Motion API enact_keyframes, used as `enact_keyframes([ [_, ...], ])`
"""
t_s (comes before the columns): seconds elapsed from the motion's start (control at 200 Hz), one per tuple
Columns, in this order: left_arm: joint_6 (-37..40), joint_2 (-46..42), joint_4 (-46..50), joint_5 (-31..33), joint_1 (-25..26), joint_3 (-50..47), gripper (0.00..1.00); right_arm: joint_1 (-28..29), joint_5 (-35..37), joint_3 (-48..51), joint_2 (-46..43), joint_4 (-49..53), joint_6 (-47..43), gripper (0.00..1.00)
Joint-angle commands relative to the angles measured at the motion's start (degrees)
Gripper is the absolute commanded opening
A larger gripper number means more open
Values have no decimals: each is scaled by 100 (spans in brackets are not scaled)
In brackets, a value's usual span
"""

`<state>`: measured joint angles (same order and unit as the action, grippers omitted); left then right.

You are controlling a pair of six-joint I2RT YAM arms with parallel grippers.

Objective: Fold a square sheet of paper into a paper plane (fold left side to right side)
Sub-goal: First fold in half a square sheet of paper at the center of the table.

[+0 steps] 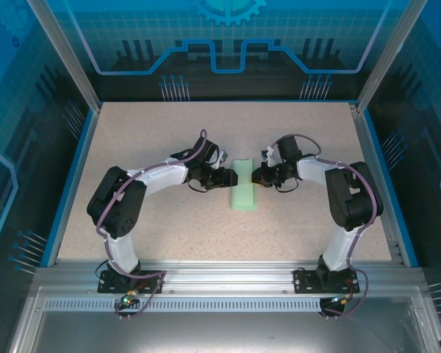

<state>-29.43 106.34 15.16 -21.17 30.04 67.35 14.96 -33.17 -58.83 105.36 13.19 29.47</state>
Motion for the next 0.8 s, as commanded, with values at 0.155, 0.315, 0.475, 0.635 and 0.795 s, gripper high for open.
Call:
enact_keyframes([
  [0.155,-387,430,228,-5,-7,358,63,-69,304,-66,124,361,-160,7],
  [0.315,-475,647,292,-23,48,535,62,-68,287,-118,218,395,-172,8],
  [0.475,-520,833,378,-20,122,743,60,-72,238,-131,292,351,-177,9],
  [0.635,-520,1005,540,22,185,949,57,-67,233,-135,302,320,-170,12],
  [0.795,-494,1189,742,150,230,1094,53,-93,266,-165,237,433,-228,24],
])
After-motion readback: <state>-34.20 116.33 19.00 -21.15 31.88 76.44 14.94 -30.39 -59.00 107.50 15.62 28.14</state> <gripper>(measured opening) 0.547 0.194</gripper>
